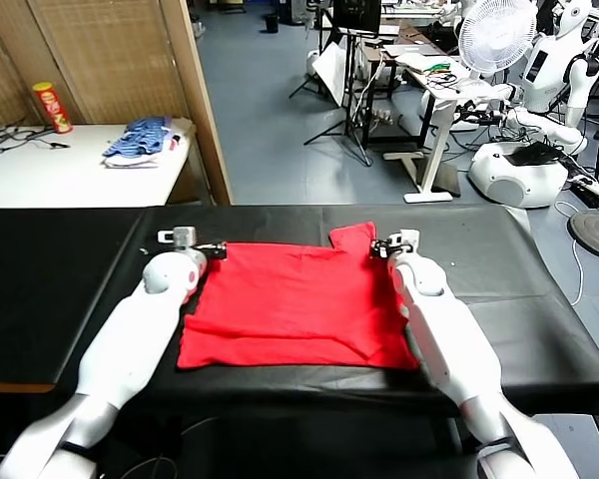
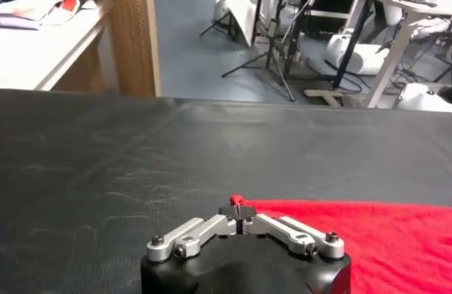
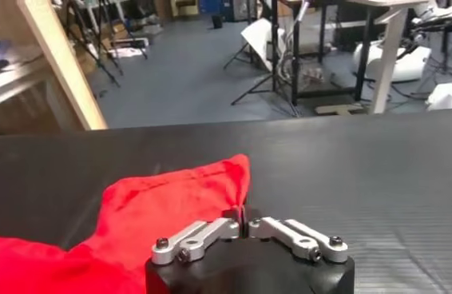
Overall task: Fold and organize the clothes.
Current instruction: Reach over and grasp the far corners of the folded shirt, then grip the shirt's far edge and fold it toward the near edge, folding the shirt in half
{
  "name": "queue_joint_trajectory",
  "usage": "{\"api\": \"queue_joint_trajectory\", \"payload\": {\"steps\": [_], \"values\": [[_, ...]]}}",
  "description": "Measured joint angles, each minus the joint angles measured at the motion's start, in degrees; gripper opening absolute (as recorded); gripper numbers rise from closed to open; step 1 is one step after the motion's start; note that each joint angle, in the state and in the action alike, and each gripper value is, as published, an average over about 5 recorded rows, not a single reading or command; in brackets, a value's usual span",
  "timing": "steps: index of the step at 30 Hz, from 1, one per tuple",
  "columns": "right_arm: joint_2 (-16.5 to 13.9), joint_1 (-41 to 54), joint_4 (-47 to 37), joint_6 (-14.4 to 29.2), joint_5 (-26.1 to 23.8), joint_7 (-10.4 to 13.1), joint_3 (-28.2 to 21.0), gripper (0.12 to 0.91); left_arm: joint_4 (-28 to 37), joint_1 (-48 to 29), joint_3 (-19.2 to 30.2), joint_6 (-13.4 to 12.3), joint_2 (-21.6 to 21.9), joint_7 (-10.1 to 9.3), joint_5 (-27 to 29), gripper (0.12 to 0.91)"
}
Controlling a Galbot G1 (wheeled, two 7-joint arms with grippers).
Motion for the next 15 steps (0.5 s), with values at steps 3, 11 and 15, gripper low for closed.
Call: {"api": "queue_joint_trajectory", "payload": {"steps": [3, 11, 15], "values": [[-1.9, -2.6, 5.3, -0.3, 1.9, 0.0, 0.8, 0.122, -3.8, 1.5, -0.8, 0.4, 1.4, -1.12, -1.0, 0.126], [-7.4, -10.9, 20.0, -2.5, 7.8, 1.1, 3.4, 0.122, -17.5, 8.7, -4.0, 1.1, 7.1, -2.54, -3.1, 0.126], [-9.5, -14.6, 25.8, -5.4, 8.4, 3.6, 4.1, 0.122, -24.3, 13.9, -6.4, 0.9, 10.2, -2.37, -3.1, 0.126]]}}
